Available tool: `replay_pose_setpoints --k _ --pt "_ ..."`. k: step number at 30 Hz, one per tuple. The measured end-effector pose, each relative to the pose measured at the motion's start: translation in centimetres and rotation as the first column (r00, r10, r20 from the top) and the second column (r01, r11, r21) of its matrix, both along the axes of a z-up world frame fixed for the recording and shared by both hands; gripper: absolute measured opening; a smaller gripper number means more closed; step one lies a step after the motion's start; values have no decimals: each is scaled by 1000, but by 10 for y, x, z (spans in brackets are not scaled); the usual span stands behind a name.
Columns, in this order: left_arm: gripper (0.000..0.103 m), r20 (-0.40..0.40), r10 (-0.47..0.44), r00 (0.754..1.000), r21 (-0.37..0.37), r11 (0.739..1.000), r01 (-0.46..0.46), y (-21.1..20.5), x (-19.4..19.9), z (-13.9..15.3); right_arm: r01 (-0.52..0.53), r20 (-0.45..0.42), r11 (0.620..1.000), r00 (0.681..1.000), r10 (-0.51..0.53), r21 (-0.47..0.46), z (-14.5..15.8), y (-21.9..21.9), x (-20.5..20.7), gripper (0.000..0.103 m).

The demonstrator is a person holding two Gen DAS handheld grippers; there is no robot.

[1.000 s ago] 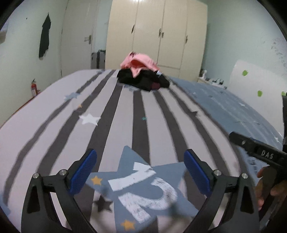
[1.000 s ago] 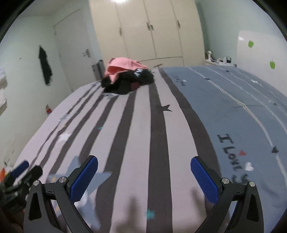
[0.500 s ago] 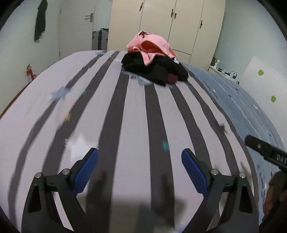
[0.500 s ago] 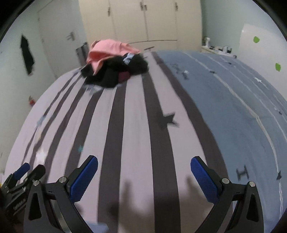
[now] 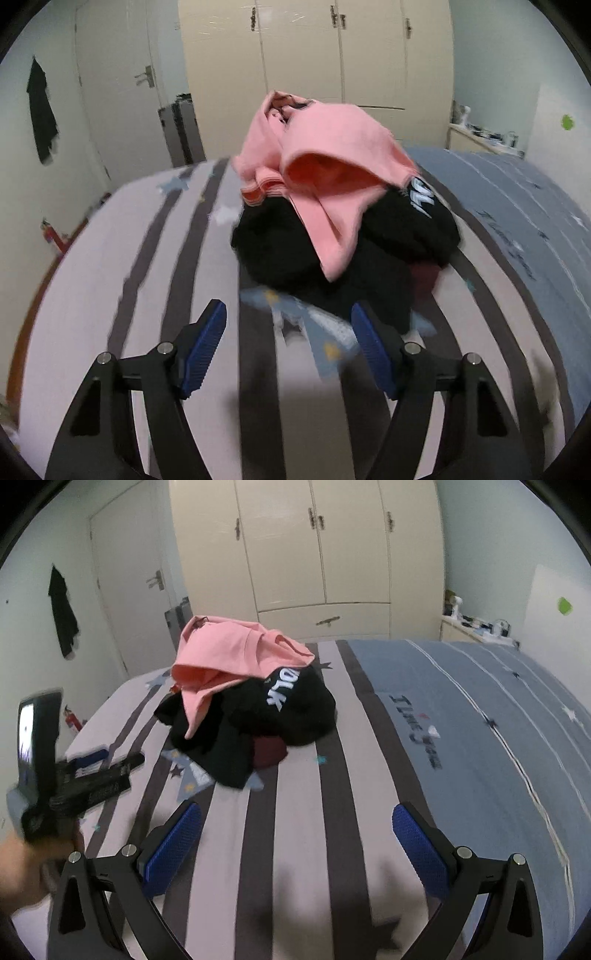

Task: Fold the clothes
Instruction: 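Move the left tool toward the pink T-shirt on the clothes pile, then grasp the pink T-shirt with the left gripper and pull it off the pile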

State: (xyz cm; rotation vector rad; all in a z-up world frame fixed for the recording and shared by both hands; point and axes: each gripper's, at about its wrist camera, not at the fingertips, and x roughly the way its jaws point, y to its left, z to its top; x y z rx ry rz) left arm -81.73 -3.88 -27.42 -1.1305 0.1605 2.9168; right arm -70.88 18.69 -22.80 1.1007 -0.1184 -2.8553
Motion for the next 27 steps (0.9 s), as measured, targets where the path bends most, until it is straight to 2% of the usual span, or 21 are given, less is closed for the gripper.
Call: replay_pose_setpoints --k 2,4,7,12,16,18,19,20,23,25,27 --pt "68 -4 1 1000 -44 999 -1 6 -30 0 -19 -2 999 1000 19 32 3 1 -20 102" --pt "68 -1 -21 1000 -104 994 21 14 -50 -2 -27 -2 999 1000 27 28 5 6 -31 102" --pt "68 0 -50 999 -143 988 50 22 -75 -3 -39 -5 999 999 39 5 3 20 -36 102" --pt "65 -2 -3 1000 -145 989 3 19 -106 -3 -46 15 999 999 46 12 -8 43 -32 102" --pt "33 26 41 999 -117 992 -38 14 -129 -2 -37 43 999 998 36 27 -21 61 -21 102" --pt "19 9 32 999 -81 996 -31 15 -133 4 -38 60 998 998 36 43 -29 66 -18 102" --pt "7 -1 19 1000 -66 998 -19 16 -135 9 -39 68 998 997 35 51 -33 69 -17 102" --pt "3 -11 6 1000 -50 999 -7 18 -136 13 -39 77 997 996 34 60 -38 72 -15 102" --pt "2 -37 -60 997 5 998 61 24 -132 27 -33 93 997 995 27 70 -47 78 -12 102" --pt "2 -36 -98 995 -11 995 98 29 -123 28 -22 86 998 996 17 52 -47 76 -13 102" --pt "2 -39 -129 991 29 991 130 27 -102 26 -25 79 999 997 22 40 -46 70 -13 102"
